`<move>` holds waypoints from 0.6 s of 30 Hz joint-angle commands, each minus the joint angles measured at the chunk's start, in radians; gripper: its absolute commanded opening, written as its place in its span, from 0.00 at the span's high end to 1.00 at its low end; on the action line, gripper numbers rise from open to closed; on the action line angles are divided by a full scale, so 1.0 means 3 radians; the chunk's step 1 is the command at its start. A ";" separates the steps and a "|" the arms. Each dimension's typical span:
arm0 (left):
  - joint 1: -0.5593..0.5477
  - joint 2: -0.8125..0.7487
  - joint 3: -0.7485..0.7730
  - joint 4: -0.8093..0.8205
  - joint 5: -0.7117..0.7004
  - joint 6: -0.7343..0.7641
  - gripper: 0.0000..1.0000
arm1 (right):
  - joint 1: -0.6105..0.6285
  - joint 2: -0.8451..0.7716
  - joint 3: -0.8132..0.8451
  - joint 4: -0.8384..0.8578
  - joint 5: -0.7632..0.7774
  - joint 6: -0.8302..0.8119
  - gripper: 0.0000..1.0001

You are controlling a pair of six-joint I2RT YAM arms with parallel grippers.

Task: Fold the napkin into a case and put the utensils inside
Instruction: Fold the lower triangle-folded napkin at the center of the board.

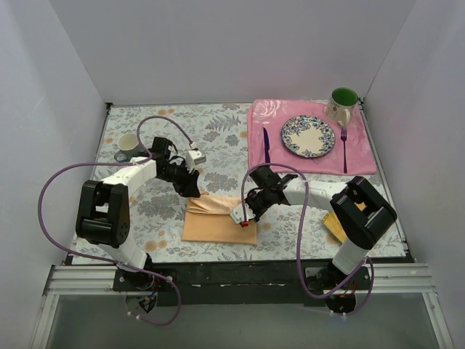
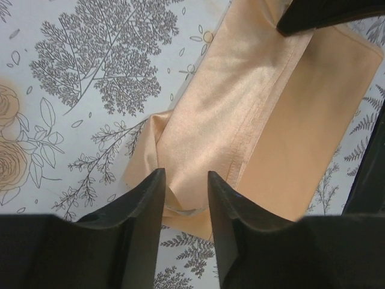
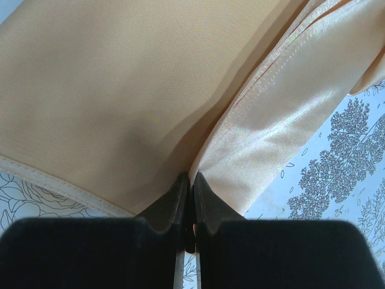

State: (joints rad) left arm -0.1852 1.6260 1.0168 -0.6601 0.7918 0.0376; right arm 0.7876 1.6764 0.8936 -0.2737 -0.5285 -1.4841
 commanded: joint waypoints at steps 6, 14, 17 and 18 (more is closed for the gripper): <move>-0.0088 -0.0266 -0.0265 -0.0085 -0.0123 0.0212 0.86 | 0.0018 -0.0025 0.0038 -0.0039 0.0049 0.0033 0.99; -0.0150 -0.0327 -0.0439 -0.0044 -0.0149 0.0238 0.90 | 0.0023 -0.0045 0.0053 -0.0034 0.0085 0.0049 0.99; -0.0170 -0.0363 -0.0490 -0.0014 -0.0200 0.0233 0.90 | 0.0018 -0.0015 0.0110 -0.0100 0.0090 0.0125 0.88; -0.0175 -0.0368 -0.0536 0.0007 -0.0215 0.0228 0.90 | 0.0018 -0.0015 0.0155 -0.0115 0.0090 0.0176 0.84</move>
State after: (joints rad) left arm -0.2291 1.5742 0.8875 -0.6765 0.7422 0.0895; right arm 0.7876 1.6764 0.8959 -0.2737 -0.5228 -1.4677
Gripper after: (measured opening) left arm 0.105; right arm 0.125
